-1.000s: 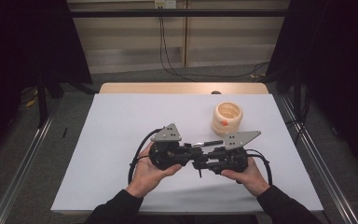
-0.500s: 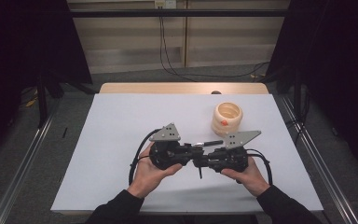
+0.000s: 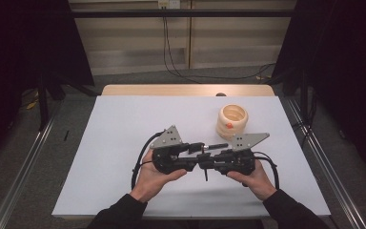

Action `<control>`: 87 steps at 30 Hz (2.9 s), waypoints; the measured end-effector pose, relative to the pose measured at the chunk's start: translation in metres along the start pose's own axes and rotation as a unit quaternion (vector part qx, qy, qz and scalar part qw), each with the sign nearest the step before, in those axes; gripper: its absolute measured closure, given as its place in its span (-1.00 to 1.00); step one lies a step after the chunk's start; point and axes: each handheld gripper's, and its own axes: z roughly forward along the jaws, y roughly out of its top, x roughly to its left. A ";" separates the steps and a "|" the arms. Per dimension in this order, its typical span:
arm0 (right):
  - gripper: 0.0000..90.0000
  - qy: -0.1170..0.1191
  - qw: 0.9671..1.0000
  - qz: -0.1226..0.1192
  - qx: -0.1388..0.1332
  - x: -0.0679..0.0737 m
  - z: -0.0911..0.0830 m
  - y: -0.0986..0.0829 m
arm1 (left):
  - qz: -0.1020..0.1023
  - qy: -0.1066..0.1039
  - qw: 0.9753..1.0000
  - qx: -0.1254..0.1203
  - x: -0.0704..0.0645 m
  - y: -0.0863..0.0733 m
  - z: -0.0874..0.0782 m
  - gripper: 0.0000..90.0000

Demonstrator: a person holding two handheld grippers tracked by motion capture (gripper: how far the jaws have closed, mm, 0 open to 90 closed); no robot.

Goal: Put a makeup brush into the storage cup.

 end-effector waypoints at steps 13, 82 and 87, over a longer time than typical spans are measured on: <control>0.85 -0.011 1.000 0.003 -0.008 -0.002 -0.004 0.000 | 0.006 0.042 0.999 -0.019 0.002 -0.004 0.003 -0.81; 0.85 -0.106 0.993 0.007 -0.042 -0.021 -0.037 0.004 | -0.027 0.217 0.974 -0.055 0.013 -0.105 -0.096 -0.98; 0.85 -0.117 0.992 0.008 -0.044 -0.027 -0.041 0.006 | -0.028 0.218 0.974 -0.055 0.014 -0.106 -0.097 -0.98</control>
